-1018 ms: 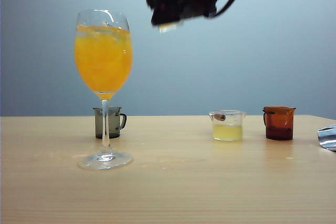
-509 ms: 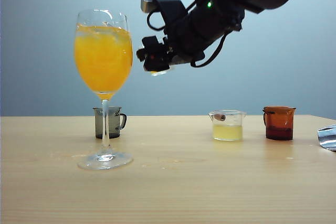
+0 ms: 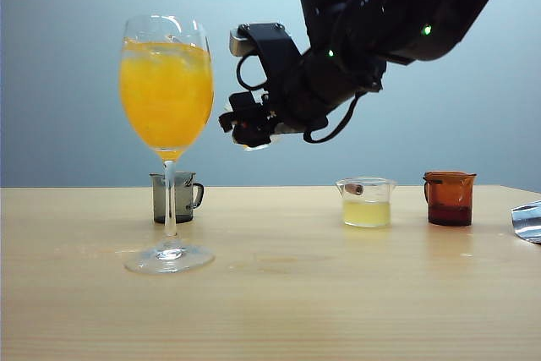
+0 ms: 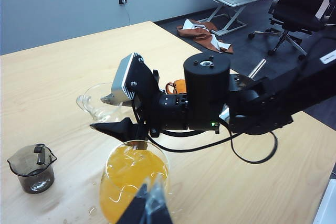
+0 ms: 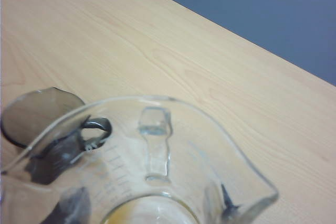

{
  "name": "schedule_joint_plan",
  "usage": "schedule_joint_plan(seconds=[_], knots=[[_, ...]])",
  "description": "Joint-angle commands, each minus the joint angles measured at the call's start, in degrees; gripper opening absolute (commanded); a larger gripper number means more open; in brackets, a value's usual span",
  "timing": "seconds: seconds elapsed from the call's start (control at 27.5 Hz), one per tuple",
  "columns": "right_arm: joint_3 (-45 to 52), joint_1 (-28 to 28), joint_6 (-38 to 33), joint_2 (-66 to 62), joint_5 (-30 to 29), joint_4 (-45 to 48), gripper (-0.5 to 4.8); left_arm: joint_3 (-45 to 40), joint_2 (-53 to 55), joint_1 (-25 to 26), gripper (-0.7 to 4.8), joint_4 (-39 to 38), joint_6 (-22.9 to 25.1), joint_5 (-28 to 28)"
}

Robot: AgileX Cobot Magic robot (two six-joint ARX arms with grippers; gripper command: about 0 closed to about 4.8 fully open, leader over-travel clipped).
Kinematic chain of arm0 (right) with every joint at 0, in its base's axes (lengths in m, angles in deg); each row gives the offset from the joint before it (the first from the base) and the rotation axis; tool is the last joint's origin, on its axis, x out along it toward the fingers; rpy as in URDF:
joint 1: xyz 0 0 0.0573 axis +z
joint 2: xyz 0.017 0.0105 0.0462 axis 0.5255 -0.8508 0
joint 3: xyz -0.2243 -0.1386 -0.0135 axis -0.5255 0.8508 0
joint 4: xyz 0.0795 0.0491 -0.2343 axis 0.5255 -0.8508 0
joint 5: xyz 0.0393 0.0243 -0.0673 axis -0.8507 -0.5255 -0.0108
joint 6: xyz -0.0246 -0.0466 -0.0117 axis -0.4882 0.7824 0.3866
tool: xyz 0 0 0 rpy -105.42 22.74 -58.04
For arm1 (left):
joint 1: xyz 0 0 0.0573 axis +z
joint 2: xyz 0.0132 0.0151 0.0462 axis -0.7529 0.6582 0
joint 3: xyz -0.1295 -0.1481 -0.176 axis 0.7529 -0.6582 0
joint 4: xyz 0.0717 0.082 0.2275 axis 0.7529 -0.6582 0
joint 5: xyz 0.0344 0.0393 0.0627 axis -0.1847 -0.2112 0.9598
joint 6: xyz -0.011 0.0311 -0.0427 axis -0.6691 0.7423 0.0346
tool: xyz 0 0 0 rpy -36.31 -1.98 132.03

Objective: Pick up the second measuring cup from the left, pour the orange juice inside into the goblet, and finally put the measuring cup back in its original place.

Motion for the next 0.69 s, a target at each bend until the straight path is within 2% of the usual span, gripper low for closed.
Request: schedule_joint_plan(seconds=[0.04,0.22,0.69], knots=[[-0.22,-0.79,-0.94,-1.03,-0.11,3.04,0.35,0.24,-0.11,-0.02,-0.06,-0.07,-0.11,-0.46],[-0.24,-1.31,-2.08,-3.63,-1.29,7.41,0.3,0.24,-0.13,-0.02,-0.06,-0.07,-0.11,-0.48],[-0.28,-1.29,-3.43,-8.35,-2.29,11.43,0.3,0.24,-0.09,-0.02,-0.06,-0.04,-0.11,-0.46]])
